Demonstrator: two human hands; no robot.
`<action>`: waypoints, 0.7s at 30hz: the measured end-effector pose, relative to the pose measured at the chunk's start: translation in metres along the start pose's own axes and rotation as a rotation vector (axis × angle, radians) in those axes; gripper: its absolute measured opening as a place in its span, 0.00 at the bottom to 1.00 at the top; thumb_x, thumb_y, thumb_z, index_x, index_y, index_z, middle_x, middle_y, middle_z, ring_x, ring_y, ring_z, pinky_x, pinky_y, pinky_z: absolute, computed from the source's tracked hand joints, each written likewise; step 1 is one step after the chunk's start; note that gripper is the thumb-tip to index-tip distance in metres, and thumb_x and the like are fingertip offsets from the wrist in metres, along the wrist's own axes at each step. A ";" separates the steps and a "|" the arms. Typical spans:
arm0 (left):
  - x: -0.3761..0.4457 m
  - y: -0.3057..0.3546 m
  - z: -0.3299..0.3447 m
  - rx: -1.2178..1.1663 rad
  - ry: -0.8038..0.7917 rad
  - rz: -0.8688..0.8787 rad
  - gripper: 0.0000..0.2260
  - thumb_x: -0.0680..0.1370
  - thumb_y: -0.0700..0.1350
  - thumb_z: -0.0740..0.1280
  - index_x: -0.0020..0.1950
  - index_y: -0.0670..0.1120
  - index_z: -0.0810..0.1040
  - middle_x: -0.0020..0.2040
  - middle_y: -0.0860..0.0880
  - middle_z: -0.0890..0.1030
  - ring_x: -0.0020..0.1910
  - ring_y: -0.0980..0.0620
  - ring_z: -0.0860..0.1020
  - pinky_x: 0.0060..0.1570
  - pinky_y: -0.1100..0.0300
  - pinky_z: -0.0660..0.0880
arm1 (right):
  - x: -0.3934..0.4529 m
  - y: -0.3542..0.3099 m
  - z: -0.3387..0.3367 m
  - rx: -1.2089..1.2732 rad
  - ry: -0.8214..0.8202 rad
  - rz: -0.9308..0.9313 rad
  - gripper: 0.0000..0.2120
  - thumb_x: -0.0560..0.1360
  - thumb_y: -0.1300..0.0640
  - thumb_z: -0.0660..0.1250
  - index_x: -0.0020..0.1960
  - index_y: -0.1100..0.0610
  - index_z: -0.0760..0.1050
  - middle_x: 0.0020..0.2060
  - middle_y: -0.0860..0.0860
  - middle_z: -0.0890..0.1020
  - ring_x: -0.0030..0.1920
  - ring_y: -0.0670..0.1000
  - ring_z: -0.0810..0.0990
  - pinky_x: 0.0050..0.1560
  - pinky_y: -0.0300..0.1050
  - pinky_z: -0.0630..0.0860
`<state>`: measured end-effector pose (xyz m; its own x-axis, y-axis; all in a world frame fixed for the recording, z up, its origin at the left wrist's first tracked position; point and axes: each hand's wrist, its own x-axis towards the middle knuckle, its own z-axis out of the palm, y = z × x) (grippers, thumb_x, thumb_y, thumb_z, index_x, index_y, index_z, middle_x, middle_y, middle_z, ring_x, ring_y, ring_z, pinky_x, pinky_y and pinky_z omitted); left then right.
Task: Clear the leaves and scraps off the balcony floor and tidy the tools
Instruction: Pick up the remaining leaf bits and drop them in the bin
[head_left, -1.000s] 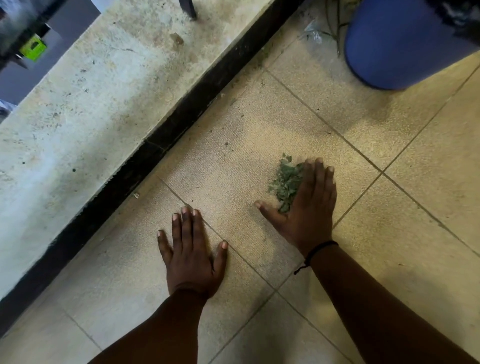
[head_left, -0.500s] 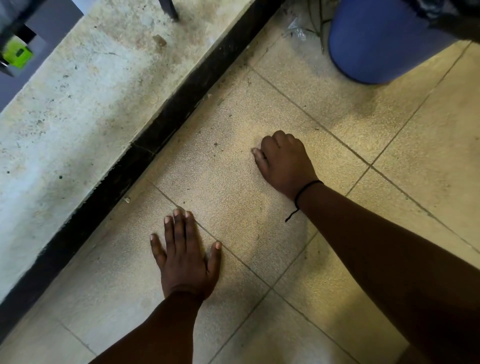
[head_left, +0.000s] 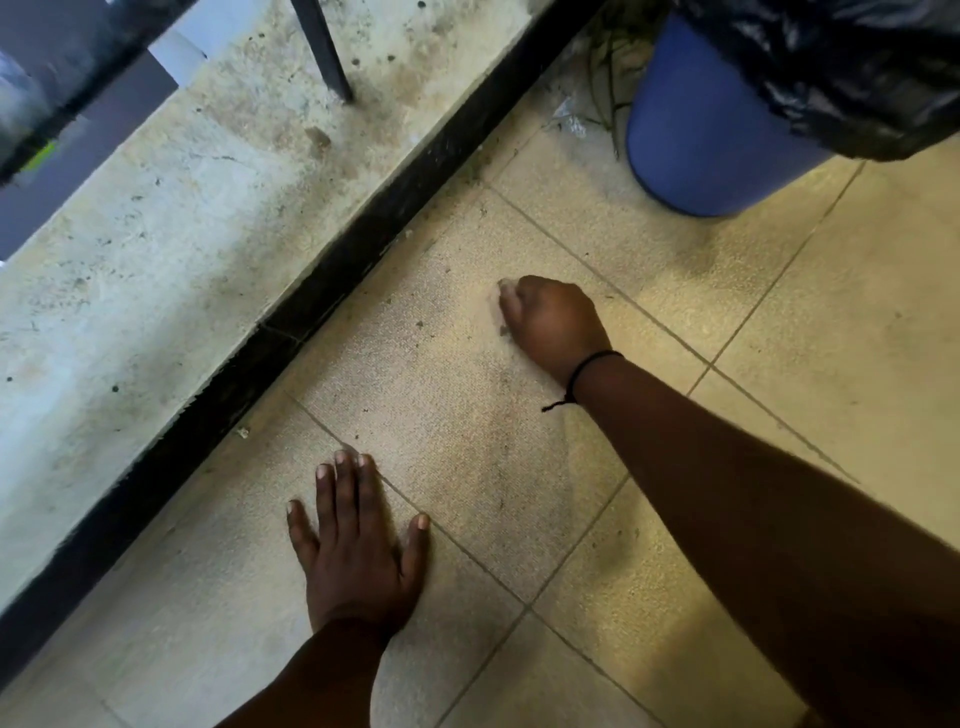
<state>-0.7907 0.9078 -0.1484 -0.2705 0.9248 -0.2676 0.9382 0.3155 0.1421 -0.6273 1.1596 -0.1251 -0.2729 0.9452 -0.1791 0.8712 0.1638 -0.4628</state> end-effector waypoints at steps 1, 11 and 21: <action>0.000 0.000 0.000 -0.002 0.001 0.000 0.35 0.79 0.63 0.47 0.80 0.42 0.53 0.80 0.43 0.53 0.80 0.46 0.46 0.76 0.43 0.40 | -0.005 -0.001 -0.006 0.227 0.006 0.181 0.20 0.82 0.50 0.57 0.34 0.57 0.70 0.26 0.49 0.69 0.30 0.52 0.68 0.34 0.44 0.61; -0.001 -0.002 0.001 0.002 -0.014 0.001 0.35 0.79 0.64 0.46 0.79 0.41 0.55 0.79 0.42 0.55 0.79 0.45 0.50 0.76 0.44 0.40 | -0.051 -0.008 -0.094 2.316 -0.450 0.788 0.22 0.77 0.55 0.63 0.25 0.57 0.67 0.18 0.48 0.65 0.15 0.47 0.63 0.14 0.36 0.58; 0.012 0.006 0.009 -0.138 0.234 0.002 0.28 0.79 0.57 0.52 0.64 0.33 0.67 0.68 0.32 0.66 0.63 0.31 0.68 0.73 0.40 0.54 | 0.048 -0.008 -0.336 1.337 0.461 0.495 0.18 0.76 0.52 0.60 0.29 0.52 0.61 0.21 0.47 0.62 0.21 0.49 0.59 0.19 0.39 0.57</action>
<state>-0.7857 0.9186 -0.1595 -0.3267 0.9442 -0.0416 0.9048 0.3251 0.2751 -0.5107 1.2984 0.1615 0.3011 0.8718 -0.3863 -0.2418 -0.3221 -0.9153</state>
